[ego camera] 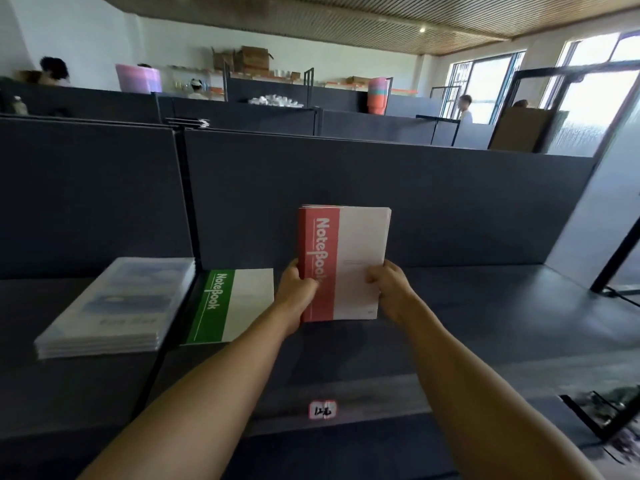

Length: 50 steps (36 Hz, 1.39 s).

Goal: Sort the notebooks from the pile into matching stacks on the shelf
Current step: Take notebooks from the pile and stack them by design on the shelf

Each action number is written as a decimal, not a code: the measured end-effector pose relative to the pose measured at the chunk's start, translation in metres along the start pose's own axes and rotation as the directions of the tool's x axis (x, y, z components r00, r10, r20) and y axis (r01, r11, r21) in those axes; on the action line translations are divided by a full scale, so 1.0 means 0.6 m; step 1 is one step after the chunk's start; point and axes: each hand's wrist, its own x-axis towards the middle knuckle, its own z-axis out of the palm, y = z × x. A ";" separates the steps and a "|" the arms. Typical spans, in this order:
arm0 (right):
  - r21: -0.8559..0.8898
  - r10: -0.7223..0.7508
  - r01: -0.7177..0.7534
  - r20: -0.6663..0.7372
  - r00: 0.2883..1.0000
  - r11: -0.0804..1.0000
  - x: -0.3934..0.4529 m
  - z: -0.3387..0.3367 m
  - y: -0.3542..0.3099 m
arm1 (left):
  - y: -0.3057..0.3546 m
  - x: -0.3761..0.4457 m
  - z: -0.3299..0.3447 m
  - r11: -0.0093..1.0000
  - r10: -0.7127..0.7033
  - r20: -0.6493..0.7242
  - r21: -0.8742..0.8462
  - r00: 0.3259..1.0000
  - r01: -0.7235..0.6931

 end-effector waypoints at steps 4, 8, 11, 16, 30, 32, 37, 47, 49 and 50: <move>-0.272 0.054 -0.055 -0.012 0.998 0.961 -0.003 -0.005 0.031 | -0.028 -0.003 -0.001 0.990 -0.002 0.039 0.144 0.999 -0.004; -0.405 0.044 -0.048 -0.018 0.999 0.913 0.010 -0.003 0.046 | -0.029 0.004 0.001 0.958 -0.003 -0.003 0.286 1.000 0.004; -0.404 0.037 -0.042 -0.021 0.999 0.914 0.022 -0.003 0.047 | -0.015 0.013 -0.003 0.952 -0.086 -0.024 0.293 0.996 0.089; -0.521 0.161 -0.141 -0.007 0.987 0.842 0.022 0.003 0.039 | -0.017 0.025 -0.007 0.908 -0.290 -0.055 0.298 0.955 0.293; -0.623 0.092 -0.140 -0.109 0.990 0.770 0.020 0.047 0.051 | -0.028 0.035 0.005 0.626 -0.194 -0.199 0.729 0.961 0.278; -0.654 0.080 -0.124 -0.098 0.992 0.747 0.017 0.047 0.052 | -0.031 0.035 0.011 0.591 -0.169 -0.200 0.763 0.965 0.261; -0.793 0.044 -0.092 -0.082 0.996 0.602 0.009 0.053 0.046 | -0.035 0.026 0.026 0.455 -0.109 -0.174 0.866 0.979 0.205; -0.976 -0.140 0.024 -0.007 0.990 0.215 -0.014 0.051 0.041 | -0.029 0.015 0.002 0.396 -0.067 -0.087 0.912 0.994 0.106; -0.979 -0.178 0.107 0.075 0.981 0.174 -0.016 0.057 0.043 | -0.025 0.005 -0.015 0.435 -0.023 -0.101 0.895 0.995 0.101; -0.977 -0.191 0.149 0.119 0.974 0.153 -0.017 0.062 0.043 | -0.022 -0.003 -0.025 0.436 0.010 -0.114 0.894 0.993 0.098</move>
